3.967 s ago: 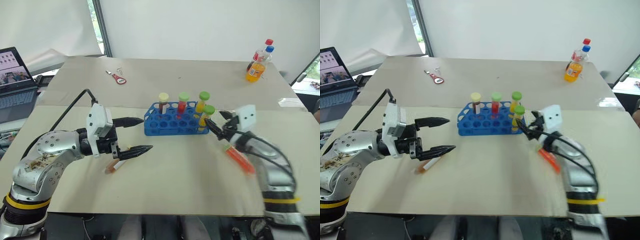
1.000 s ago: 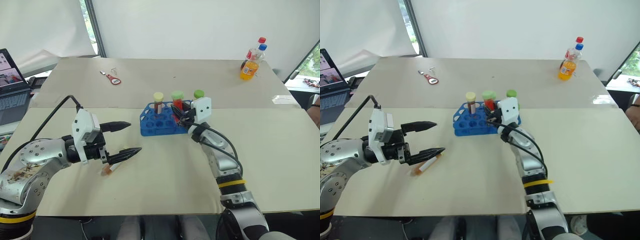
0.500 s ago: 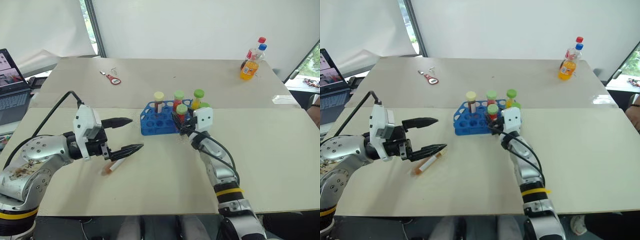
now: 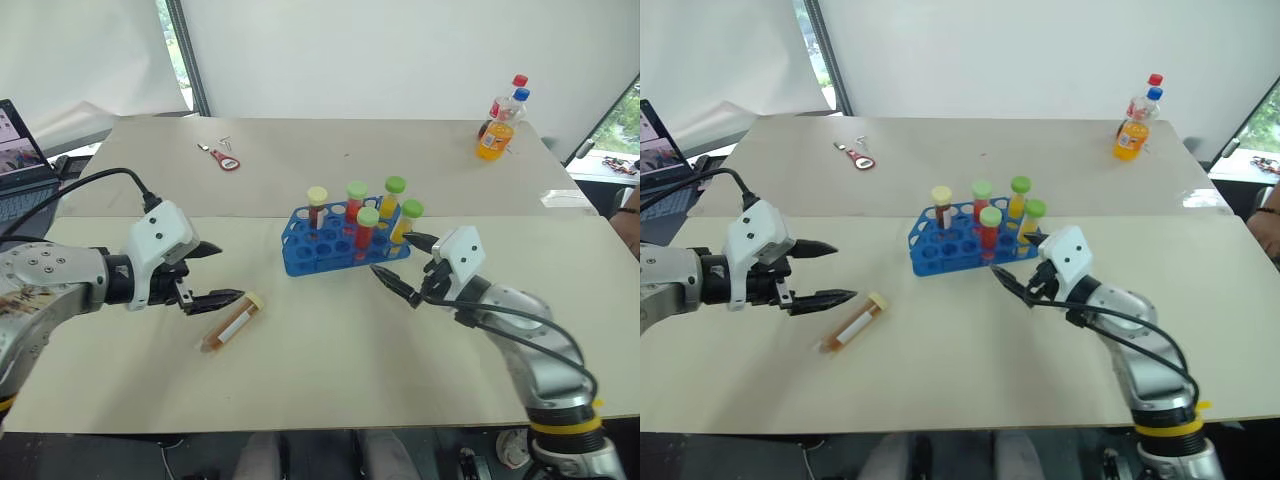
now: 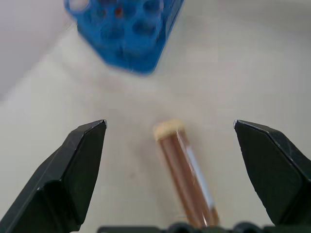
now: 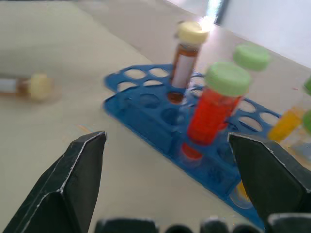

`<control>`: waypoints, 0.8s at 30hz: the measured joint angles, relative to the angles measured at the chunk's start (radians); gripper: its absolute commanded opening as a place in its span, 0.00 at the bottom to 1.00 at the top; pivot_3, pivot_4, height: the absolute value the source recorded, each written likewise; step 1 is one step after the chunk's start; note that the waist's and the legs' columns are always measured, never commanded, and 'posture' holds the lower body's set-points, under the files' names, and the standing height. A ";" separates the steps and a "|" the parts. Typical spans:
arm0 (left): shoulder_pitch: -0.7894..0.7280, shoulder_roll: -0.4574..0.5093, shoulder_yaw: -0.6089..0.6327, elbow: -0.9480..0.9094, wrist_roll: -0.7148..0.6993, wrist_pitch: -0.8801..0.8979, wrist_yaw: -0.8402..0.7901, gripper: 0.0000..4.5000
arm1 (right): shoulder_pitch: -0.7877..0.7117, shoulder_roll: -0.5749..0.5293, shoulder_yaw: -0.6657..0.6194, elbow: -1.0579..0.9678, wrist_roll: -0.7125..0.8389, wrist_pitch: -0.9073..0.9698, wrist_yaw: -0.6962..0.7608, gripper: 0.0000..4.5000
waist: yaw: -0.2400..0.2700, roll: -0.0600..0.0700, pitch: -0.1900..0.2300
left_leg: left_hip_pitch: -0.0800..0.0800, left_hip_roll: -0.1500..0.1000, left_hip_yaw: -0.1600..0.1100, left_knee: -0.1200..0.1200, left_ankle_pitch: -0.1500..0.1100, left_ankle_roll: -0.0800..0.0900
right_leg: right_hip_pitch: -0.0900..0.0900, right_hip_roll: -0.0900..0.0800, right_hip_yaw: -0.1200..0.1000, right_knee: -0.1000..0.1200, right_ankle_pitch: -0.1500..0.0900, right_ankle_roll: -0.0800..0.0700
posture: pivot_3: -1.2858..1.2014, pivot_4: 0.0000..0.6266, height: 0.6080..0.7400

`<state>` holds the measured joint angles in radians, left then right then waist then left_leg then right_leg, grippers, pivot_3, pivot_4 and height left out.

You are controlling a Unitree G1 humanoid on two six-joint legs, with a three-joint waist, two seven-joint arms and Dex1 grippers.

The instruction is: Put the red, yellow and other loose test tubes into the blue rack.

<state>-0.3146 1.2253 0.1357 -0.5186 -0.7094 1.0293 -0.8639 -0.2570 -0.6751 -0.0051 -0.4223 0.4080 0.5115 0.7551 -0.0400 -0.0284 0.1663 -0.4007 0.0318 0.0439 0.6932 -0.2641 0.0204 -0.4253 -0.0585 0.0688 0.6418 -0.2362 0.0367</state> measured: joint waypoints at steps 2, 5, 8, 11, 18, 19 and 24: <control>-0.023 0.002 -0.043 -0.020 -0.020 0.090 0.018 1.00 | 0.000 -0.088 -0.026 -0.039 0.080 0.104 0.062 0.98 | 0.005 0.000 0.000 | -0.001 0.000 0.000 0.000 0.000 0.000 | 0.000 0.000 0.000 0.000 0.000 0.000 | 0.52 0.24 0.95; -0.052 -0.006 -0.134 -0.023 -0.017 0.154 0.035 1.00 | -0.020 -0.178 -0.038 -0.123 0.174 0.238 0.108 0.98 | 0.014 -0.001 0.001 | -0.001 0.000 0.000 0.001 0.000 0.000 | 0.000 0.000 0.000 0.000 0.000 0.000 | 0.52 0.24 0.95; -0.114 -0.034 -0.240 -0.010 0.035 0.179 0.069 1.00 | -0.044 -0.259 -0.031 -0.183 0.230 0.329 0.140 0.98 | 0.022 -0.002 0.001 | -0.001 -0.001 0.001 0.001 0.000 0.000 | 0.000 0.000 0.000 0.000 0.000 0.000 | 0.52 0.24 0.95; -0.160 -0.090 -0.327 0.024 0.093 0.178 0.098 1.00 | -0.082 -0.274 -0.008 -0.223 0.272 0.380 0.153 0.98 | 0.027 -0.003 0.001 | -0.002 -0.001 0.005 0.002 0.000 0.000 | 0.000 0.001 0.000 0.000 0.000 0.000 | 0.52 0.24 0.95; -0.249 -0.252 -0.473 0.174 0.241 0.158 0.159 1.00 | -0.130 -0.252 0.028 -0.265 0.324 0.444 0.119 0.98 | 0.036 -0.005 0.002 | -0.005 -0.002 0.004 0.003 0.000 0.000 | -0.001 0.000 0.000 -0.001 0.000 0.000 | 0.52 0.24 0.95; -0.260 -0.269 -0.476 0.190 0.251 0.156 0.163 1.00 | -0.129 -0.252 0.029 -0.266 0.325 0.449 0.115 0.98 | 0.037 -0.005 0.002 | -0.006 -0.002 0.004 0.003 0.000 0.000 | -0.002 0.000 0.000 -0.001 0.000 0.000 | 0.52 0.24 0.95; -0.281 -0.280 -0.508 0.219 0.304 0.129 0.139 0.80 | -0.136 -0.203 -0.005 -0.268 0.420 0.510 0.060 0.99 | 0.038 -0.005 0.002 | -0.005 -0.002 0.004 0.003 0.000 0.000 | -0.002 0.000 0.000 0.000 0.000 0.000 | 0.52 0.24 0.95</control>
<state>-0.5954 0.9450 -0.3724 -0.2998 -0.4054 1.1585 -0.7253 -0.3933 -0.8785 -0.0101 -0.6902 0.8284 1.0211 0.8154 -0.0024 -0.0336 0.1684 -0.4058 0.0300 0.0475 0.6964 -0.2641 0.0206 -0.4268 -0.0585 0.0686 0.6417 -0.2362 0.0369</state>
